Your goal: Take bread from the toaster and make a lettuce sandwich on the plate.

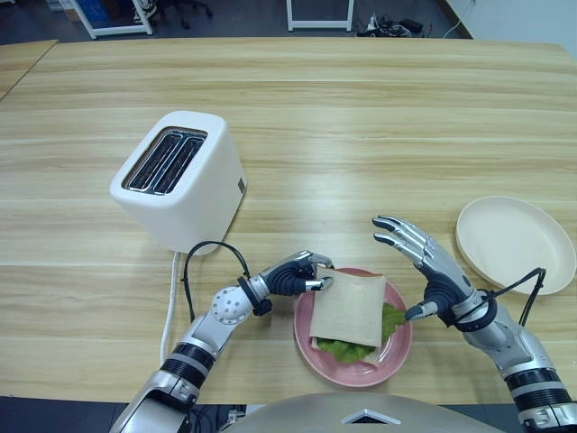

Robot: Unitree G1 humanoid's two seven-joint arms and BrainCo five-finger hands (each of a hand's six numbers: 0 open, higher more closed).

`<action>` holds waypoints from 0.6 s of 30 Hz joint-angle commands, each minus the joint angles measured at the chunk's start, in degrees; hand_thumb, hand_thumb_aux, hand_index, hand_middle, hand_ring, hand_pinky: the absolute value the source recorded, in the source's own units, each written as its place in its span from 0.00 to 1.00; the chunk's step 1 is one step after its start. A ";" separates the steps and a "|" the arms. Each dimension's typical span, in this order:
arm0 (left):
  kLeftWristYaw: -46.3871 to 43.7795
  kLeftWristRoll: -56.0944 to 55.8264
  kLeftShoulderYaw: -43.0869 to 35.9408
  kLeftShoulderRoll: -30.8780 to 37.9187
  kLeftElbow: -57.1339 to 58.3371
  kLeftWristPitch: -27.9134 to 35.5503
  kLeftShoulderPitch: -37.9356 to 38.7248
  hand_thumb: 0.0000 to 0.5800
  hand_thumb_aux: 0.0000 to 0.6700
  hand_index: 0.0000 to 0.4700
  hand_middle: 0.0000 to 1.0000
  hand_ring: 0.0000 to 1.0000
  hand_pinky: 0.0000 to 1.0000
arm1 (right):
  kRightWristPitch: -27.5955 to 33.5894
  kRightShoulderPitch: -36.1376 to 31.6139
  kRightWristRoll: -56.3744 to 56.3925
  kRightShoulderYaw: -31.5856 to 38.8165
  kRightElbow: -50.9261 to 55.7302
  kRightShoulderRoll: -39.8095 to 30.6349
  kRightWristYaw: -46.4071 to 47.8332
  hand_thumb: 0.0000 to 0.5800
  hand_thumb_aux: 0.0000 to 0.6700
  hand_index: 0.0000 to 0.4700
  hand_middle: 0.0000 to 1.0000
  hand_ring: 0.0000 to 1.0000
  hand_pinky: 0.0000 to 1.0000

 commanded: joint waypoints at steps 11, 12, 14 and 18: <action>4.35 13.04 -1.65 -0.26 7.70 -4.30 -5.17 1.00 1.00 1.00 1.00 1.00 1.00 | -2.38 4.34 18.79 15.35 -5.99 -16.20 24.10 0.00 0.00 0.00 0.00 0.00 0.00; 4.62 13.55 -1.65 -0.19 7.72 -4.47 -5.33 1.00 1.00 1.00 1.00 1.00 1.00 | -1.09 4.48 18.51 15.83 -5.81 -16.62 25.84 0.00 0.00 0.00 0.00 0.00 0.00; 5.25 14.66 -1.66 0.04 7.53 -4.62 -5.56 1.00 1.00 1.00 1.00 1.00 1.00 | 0.99 4.58 17.25 16.49 -4.78 -16.63 28.37 0.00 0.00 0.00 0.00 0.00 0.00; 6.02 15.19 -1.18 0.54 6.44 -4.62 -5.63 1.00 1.00 1.00 1.00 1.00 1.00 | 5.60 4.72 12.09 16.26 -1.52 -14.71 30.66 0.00 0.00 0.00 0.00 0.00 0.00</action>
